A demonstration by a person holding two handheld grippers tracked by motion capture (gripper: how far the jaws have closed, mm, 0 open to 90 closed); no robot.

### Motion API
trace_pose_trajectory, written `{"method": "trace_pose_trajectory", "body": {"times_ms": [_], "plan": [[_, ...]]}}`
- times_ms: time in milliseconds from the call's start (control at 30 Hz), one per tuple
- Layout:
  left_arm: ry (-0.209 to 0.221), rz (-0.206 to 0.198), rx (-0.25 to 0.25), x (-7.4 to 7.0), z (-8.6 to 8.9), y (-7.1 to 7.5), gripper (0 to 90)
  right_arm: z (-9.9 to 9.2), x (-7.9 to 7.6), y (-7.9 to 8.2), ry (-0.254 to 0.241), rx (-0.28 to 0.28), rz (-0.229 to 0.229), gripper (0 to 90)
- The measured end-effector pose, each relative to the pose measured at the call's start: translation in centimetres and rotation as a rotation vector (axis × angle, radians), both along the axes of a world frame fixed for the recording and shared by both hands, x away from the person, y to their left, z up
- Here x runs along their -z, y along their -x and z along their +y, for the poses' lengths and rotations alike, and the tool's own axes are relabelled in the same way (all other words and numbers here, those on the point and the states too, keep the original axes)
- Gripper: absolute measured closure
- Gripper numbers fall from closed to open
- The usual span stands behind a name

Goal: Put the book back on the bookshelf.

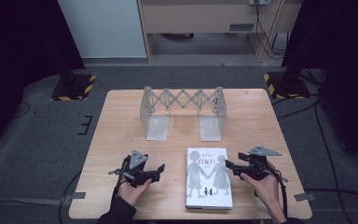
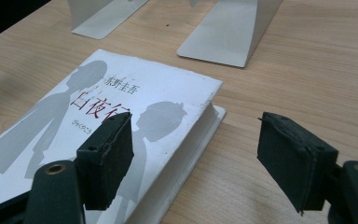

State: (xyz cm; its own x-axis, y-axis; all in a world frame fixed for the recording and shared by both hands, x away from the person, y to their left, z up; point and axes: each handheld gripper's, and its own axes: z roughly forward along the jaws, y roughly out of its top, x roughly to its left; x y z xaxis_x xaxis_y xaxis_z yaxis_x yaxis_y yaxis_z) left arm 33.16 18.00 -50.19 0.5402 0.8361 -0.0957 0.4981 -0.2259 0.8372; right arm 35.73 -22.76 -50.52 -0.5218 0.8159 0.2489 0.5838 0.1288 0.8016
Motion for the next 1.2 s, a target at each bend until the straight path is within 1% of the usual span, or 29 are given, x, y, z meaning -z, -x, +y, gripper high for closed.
{"method": "trace_pose_trajectory", "body": {"times_ms": [100, 133, 167, 333, 467, 500, 567, 600, 633, 800, 867, 900, 933, 1067, 1200], "plan": [[0.006, 0.001, 0.010, 0.1, -0.4, 0.0, 17.6, 0.3, 0.2, 0.1, 0.002, -0.014, 0.003, 26.8], [0.006, 0.002, 0.022, 0.2, -0.7, 0.0, 17.6, 0.4, 0.3, 0.2, -0.002, -0.014, 0.008, 26.8], [0.006, 0.002, 0.022, 0.2, -0.7, 0.0, 17.4, 0.4, 0.3, 0.2, -0.002, -0.014, 0.008, 26.8], [-0.003, 0.006, 0.054, 0.3, -1.7, 0.2, 17.1, 0.9, 0.6, 0.4, -0.003, -0.033, 0.021, 27.2], [-0.002, 0.009, 0.067, 0.4, -2.1, 0.2, 17.0, 1.0, 0.6, 0.5, 0.000, -0.043, 0.020, 27.2], [-0.002, 0.011, 0.068, 0.4, -2.2, 0.3, 16.9, 1.2, 0.7, 0.5, -0.003, -0.049, 0.026, 27.2], [-0.004, 0.013, 0.075, 0.5, -2.4, 0.3, 16.9, 1.3, 0.8, 0.6, -0.009, -0.046, 0.032, 27.2], [-0.002, 0.011, 0.078, 0.5, -2.6, 0.3, 16.9, 1.4, 0.9, 0.6, -0.008, -0.050, 0.031, 27.3], [-0.001, 0.012, 0.080, 0.5, -2.8, 0.3, 16.7, 1.6, 1.0, 0.6, -0.009, -0.060, 0.040, 27.3], [-0.001, 0.017, 0.098, 0.6, -3.5, 0.4, 16.7, 1.9, 1.1, 0.7, -0.007, -0.074, 0.044, 27.2], [-0.004, 0.016, 0.115, 0.7, -4.1, 0.6, 17.2, 2.1, 1.2, 0.7, -0.014, -0.076, 0.050, 27.1], [-0.004, 0.016, 0.115, 0.7, -4.1, 0.6, 17.5, 2.1, 1.2, 0.7, -0.014, -0.076, 0.050, 27.1], [-0.007, 0.021, 0.126, 0.8, -4.4, 0.7, 17.6, 2.2, 1.3, 0.7, -0.016, -0.079, 0.054, 27.0], [-0.012, 0.026, 0.138, 0.9, -4.8, 0.8, 17.8, 2.2, 1.4, 0.7, -0.025, -0.083, 0.061, 27.0], [0.000, 0.035, 0.159, 1.0, -5.4, 1.0, 18.6, 2.4, 1.5, 0.7, -0.036, -0.086, 0.067, 26.6]]}}
